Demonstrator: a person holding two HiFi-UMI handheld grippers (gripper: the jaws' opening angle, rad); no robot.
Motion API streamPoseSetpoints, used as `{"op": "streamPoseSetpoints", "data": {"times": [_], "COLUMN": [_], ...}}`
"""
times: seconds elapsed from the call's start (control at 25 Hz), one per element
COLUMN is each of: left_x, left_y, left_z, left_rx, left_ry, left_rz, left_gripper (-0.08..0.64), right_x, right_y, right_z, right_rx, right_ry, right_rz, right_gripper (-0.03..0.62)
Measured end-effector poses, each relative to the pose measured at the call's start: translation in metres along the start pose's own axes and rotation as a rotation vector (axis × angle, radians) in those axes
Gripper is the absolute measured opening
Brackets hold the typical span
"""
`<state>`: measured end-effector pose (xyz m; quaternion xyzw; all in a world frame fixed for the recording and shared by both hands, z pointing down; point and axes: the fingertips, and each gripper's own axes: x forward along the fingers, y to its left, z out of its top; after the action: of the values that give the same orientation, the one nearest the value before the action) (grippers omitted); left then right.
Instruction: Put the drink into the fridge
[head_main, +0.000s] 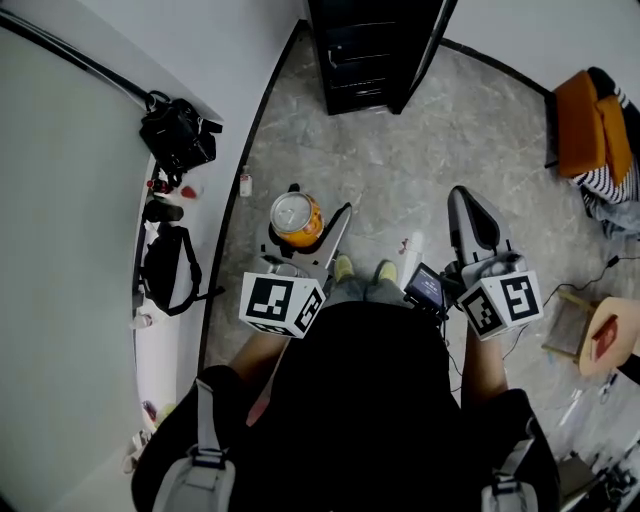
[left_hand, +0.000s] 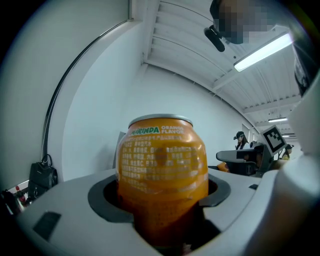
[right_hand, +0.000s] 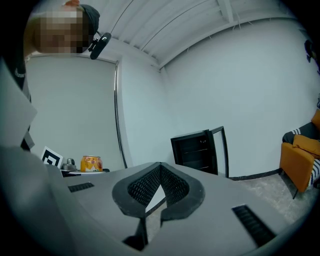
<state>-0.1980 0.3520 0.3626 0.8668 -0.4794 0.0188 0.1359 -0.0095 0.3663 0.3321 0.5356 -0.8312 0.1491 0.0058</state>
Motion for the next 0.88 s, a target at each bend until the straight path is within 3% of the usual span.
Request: {"op": "streamPoseSetpoints", "data": {"times": [0.48, 0.88], "left_x": [0.006, 0.036], "left_y": [0.029, 0.037], "left_z": [0.004, 0.008], "left_rx": [-0.031, -0.026], "left_ry": [-0.016, -0.011], "left_rz": [-0.002, 0.027], "left_gripper": [0.353, 0.353], "right_x": [0.022, 0.045], "right_y": [0.007, -0.023], "right_z": [0.000, 0.001], "right_rx": [0.007, 0.029], "right_ry": [-0.002, 0.001], "right_rz": [-0.023, -0.015], "right_gripper": [0.008, 0.008]}}
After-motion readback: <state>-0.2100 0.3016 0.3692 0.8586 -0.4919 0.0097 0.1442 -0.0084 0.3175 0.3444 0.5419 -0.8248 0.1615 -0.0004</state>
